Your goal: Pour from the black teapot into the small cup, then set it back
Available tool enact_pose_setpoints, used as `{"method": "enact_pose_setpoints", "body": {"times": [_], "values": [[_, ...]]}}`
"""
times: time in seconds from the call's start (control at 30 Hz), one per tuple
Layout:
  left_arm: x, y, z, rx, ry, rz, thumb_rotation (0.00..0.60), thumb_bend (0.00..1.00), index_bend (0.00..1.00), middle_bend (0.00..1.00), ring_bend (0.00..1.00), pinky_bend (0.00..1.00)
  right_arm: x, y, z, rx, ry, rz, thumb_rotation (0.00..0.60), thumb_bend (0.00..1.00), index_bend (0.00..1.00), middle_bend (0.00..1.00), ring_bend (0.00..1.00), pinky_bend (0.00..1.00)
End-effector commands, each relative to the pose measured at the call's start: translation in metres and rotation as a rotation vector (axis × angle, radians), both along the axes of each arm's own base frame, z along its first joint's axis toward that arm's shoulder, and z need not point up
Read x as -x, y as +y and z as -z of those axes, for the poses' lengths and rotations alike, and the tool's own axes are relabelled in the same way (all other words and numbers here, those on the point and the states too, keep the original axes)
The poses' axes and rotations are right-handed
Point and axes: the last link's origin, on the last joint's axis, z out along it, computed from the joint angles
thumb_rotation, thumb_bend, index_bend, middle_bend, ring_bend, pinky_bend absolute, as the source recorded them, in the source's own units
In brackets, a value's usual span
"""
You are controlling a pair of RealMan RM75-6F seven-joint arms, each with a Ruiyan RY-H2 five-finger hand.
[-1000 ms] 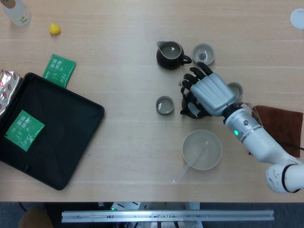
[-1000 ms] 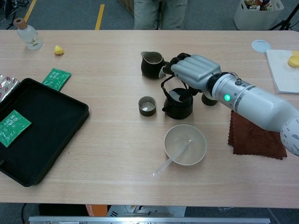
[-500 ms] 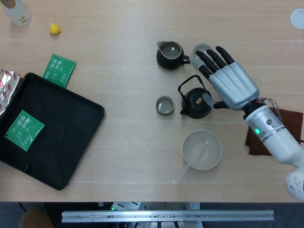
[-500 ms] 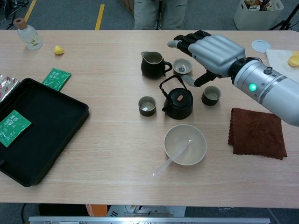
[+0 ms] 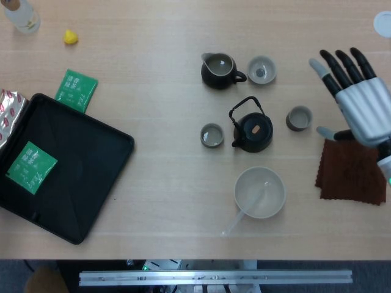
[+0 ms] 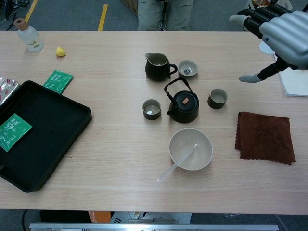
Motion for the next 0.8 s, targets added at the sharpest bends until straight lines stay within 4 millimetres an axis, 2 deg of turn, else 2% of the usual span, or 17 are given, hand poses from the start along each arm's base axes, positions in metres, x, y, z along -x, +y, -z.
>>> {"method": "enact_pose_setpoints", "body": {"times": [0.03,0.2,0.3,0.53,0.8], "values": [[-0.003,0.003,0.001,0.007,0.002,0.013,0.600,0.30,0.11,0.17,0.10,0.09,0.014,0.016,-0.017,0.049,0.013,0.025,0.446,0.10,0.01,0.03,0.00,0.00],[-0.007,0.009,0.002,0.008,0.002,0.030,0.600,0.30,0.11,0.17,0.10,0.09,0.038,0.039,-0.045,0.132,0.017,0.099,0.497,0.11,0.01,0.03,0.00,0.00],[-0.008,0.011,0.003,0.007,0.001,0.038,0.600,0.30,0.11,0.17,0.10,0.09,0.054,0.054,-0.057,0.173,0.013,0.148,0.506,0.12,0.01,0.03,0.00,0.00],[-0.013,0.013,0.005,0.007,0.002,0.061,0.600,0.30,0.11,0.17,0.10,0.09,0.087,0.089,-0.075,0.252,-0.013,0.251,0.514,0.15,0.01,0.04,0.00,0.00],[-0.017,0.015,0.008,0.014,-0.003,0.086,0.600,0.30,0.11,0.17,0.10,0.09,0.112,0.118,-0.088,0.327,-0.027,0.339,0.514,0.15,0.01,0.04,0.00,0.00]]}}
